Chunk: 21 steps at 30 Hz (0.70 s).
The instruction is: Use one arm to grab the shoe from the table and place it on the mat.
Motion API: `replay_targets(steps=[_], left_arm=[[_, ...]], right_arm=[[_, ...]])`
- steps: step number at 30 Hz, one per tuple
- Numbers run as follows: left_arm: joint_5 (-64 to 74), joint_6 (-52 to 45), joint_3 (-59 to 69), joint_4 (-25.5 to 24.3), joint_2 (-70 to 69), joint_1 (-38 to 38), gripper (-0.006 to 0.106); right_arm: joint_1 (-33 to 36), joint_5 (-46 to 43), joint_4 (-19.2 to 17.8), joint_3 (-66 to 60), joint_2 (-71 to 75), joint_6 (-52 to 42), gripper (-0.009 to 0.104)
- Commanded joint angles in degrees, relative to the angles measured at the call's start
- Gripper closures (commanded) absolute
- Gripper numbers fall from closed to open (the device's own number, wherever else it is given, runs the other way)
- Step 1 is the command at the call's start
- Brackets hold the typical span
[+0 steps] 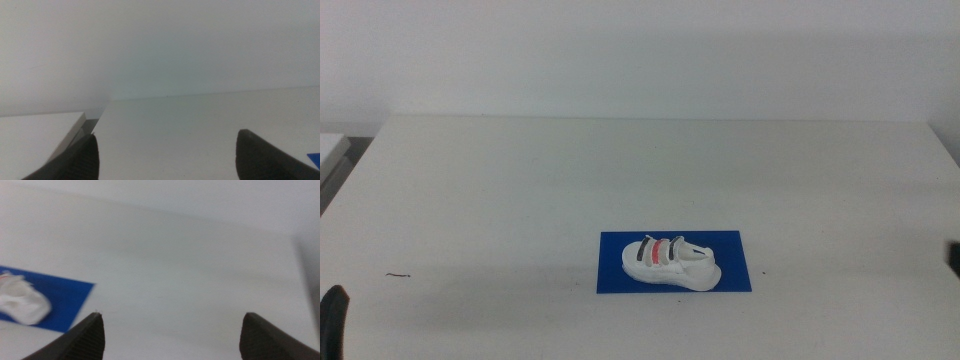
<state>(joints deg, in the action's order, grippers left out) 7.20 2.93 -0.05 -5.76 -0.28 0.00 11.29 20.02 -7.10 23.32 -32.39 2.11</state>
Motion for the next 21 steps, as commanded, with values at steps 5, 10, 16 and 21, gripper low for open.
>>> replay_targets(steps=[5, 10, 16, 21], left_arm=[[-0.6, 0.2, 0.1, 0.2, 0.3, 0.0, 0.007], [-0.6, 0.2, 0.1, 0.2, 0.3, 0.0, 0.007], [-0.6, 0.2, 0.1, 0.2, 0.3, 0.0, 0.007], [-0.6, 0.2, 0.1, 0.2, 0.3, 0.0, 0.007]], right_arm=[[-5.0, -8.7, 0.0, -12.6, 16.4, -1.6, 0.006], [-5.0, -10.5, 4.9, -20.1, 22.4, -1.7, 0.006], [-5.0, -10.0, 4.7, -23.3, 27.9, -1.7, 0.006], [-5.0, -9.7, 3.3, -23.3, 32.4, -1.7, 0.006]])
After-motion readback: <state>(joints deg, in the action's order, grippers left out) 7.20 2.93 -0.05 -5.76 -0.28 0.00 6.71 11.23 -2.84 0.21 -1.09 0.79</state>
